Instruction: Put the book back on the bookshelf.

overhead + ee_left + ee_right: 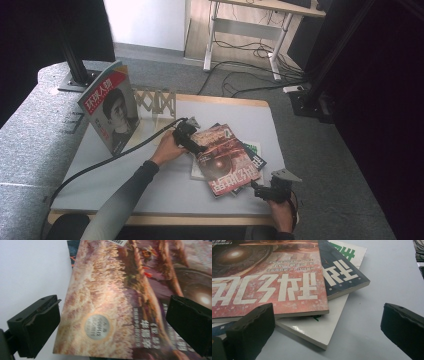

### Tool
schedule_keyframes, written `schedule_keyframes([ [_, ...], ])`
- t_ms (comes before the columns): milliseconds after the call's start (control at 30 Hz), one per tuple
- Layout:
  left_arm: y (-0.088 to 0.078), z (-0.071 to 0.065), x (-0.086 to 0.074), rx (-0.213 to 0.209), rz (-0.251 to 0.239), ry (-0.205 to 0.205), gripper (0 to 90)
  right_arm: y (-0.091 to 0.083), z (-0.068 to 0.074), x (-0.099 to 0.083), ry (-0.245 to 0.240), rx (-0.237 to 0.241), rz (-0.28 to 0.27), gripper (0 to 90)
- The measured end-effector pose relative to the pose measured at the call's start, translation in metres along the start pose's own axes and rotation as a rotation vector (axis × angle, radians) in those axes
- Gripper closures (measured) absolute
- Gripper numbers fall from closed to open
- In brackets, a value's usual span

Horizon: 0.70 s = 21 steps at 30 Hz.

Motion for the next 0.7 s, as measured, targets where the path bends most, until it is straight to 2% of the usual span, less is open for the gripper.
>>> schedule_keyframes([
  [100, 0.004, 0.001, 0.002, -0.009, -0.003, -0.014, 0.0, 0.000, 0.000, 0.001, 0.001, -0.003, -0.005, 0.0],
  [200, 0.008, 0.003, 0.001, -0.006, 0.007, -0.010, 0.0, -0.001, 0.000, 0.002, 0.003, -0.005, -0.009, 0.0],
  [333, 0.013, 0.007, -0.003, -0.009, 0.026, -0.024, 0.0, 0.000, 0.001, 0.002, 0.004, 0.000, -0.013, 0.0],
  [533, 0.017, 0.005, -0.004, -0.049, 0.026, -0.057, 0.0, 0.005, 0.004, 0.003, -0.002, 0.009, -0.008, 0.0],
  [700, 0.016, 0.005, -0.006, -0.043, 0.044, -0.068, 0.0, 0.006, 0.003, 0.003, 0.005, 0.011, -0.008, 0.0],
])
Point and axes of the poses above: each handheld gripper's, and its own axes: y roughly forward along the jaws, x roughly out of its top, z roughly to its left, the point moved 9 cm from there along y, roughly forward along the jaws, and after that the axes turned 11 degrees about -y, right-handed, at the moved point
